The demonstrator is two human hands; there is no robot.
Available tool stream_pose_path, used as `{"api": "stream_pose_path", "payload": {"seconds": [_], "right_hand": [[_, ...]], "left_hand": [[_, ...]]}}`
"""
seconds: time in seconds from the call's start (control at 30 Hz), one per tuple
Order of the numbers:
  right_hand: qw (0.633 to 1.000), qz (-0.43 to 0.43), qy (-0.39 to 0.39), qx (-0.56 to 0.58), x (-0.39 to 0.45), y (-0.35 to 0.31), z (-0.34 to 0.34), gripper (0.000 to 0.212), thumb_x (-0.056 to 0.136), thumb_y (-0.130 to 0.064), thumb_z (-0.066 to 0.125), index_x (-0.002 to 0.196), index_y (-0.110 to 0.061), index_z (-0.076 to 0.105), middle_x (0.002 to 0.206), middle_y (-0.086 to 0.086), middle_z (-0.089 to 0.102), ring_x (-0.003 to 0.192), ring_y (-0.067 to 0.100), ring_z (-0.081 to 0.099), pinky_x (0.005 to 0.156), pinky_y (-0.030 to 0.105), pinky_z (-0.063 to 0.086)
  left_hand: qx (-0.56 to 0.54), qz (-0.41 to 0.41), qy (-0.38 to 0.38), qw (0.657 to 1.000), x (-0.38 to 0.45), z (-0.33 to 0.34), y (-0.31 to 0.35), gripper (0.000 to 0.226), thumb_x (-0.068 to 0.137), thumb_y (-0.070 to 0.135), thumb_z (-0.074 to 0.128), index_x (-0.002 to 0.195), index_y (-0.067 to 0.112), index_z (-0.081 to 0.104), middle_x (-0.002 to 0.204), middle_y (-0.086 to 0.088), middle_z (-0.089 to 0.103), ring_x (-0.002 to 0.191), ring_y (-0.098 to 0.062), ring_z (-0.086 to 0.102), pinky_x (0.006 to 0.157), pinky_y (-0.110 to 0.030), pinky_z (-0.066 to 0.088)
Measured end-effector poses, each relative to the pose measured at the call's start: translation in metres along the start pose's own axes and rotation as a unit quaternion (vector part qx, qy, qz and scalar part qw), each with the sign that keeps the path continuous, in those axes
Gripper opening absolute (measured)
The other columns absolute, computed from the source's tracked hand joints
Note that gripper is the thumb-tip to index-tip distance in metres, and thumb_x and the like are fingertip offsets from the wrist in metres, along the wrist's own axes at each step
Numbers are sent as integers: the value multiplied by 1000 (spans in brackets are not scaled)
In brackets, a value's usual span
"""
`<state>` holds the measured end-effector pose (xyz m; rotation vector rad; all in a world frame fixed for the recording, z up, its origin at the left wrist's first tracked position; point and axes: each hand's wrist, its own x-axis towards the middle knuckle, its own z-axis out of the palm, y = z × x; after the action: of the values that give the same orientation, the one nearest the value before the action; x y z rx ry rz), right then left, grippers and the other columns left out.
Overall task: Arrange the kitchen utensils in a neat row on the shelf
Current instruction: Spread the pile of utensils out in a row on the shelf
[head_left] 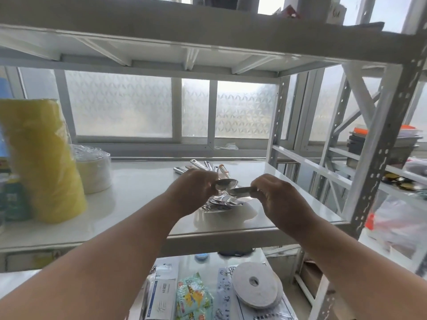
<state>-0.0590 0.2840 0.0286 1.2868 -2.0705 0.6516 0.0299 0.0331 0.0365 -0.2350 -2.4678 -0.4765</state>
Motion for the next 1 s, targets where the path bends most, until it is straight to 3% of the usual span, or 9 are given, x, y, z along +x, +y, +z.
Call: {"api": "stream_pose_path", "payload": {"seconds": [0.27, 0.5, 0.6, 0.67, 0.73, 0.8, 0.87, 0.93, 1.0], "right_hand": [[994, 81, 20, -76, -15, 68, -24, 13, 92, -5, 71, 84, -12, 63, 81, -1, 63, 69, 26, 65, 63, 39, 54], [982, 158, -17, -105, -39, 120, -25, 22, 95, 0, 62, 82, -17, 55, 81, -4, 56, 72, 23, 60, 64, 38, 50], [972, 219, -25, -82, -42, 131, -20, 24, 94, 3, 55, 85, -19, 55, 86, -4, 56, 79, 24, 60, 67, 35, 45], [954, 296, -35, -41, -43, 130, -18, 19, 88, -4, 58, 93, -21, 56, 98, -3, 55, 93, 24, 58, 76, 33, 42], [937, 346, -51, -4, -44, 125, -15, 24, 84, -23, 64, 106, -23, 54, 111, -4, 50, 103, 21, 52, 85, 33, 40], [944, 326, -57, 4, -43, 121, -13, 45, 79, -45, 67, 118, -28, 53, 119, -8, 46, 109, 16, 48, 93, 34, 41], [953, 298, -56, -1, -40, 121, -8, 47, 81, -53, 70, 119, -29, 57, 120, -9, 48, 111, 14, 47, 98, 36, 43], [956, 288, -50, -17, -34, 124, 0, 31, 88, -48, 70, 107, -24, 67, 110, -5, 56, 106, 18, 56, 95, 36, 47], [953, 295, -48, -40, -31, 128, 7, 26, 95, -43, 67, 93, -18, 73, 95, 1, 60, 97, 26, 59, 87, 35, 47]], "left_hand": [[26, 32, 82, 996, -4, 20, -19, 31, 95, 11, 78, 74, 15, 55, 61, 9, 46, 58, -20, 40, 56, -36, 45], [22, 89, 60, 994, 6, 44, -1, 16, 105, 24, 56, 96, 14, 63, 92, 3, 67, 78, -27, 64, 67, -41, 54], [7, 68, 60, 996, 3, 51, 8, 13, 106, 18, 60, 93, 14, 59, 86, 6, 61, 72, -25, 57, 64, -43, 52], [-23, 34, 53, 998, 3, 53, 5, 17, 107, 21, 59, 90, 19, 57, 80, 10, 58, 70, -21, 54, 64, -43, 50], [-63, -1, 40, 997, 3, 53, -3, 12, 108, 27, 58, 106, 29, 69, 86, 13, 67, 79, -15, 61, 74, -40, 52], [-115, -26, 39, 992, 1, 49, -3, 29, 109, 23, 58, 124, 42, 73, 104, 27, 74, 98, 0, 67, 91, -24, 52], [-125, -36, 44, 991, -3, 48, -3, 38, 107, 13, 61, 116, 48, 73, 98, 45, 68, 96, 16, 63, 86, -5, 43], [-130, -48, 42, 989, -4, 52, -6, 40, 105, 9, 63, 113, 47, 72, 92, 48, 66, 88, 13, 63, 78, -2, 41], [-140, -71, 33, 987, -3, 59, -11, 29, 105, 13, 64, 111, 38, 76, 94, 45, 70, 87, -2, 66, 76, -8, 44]]}}
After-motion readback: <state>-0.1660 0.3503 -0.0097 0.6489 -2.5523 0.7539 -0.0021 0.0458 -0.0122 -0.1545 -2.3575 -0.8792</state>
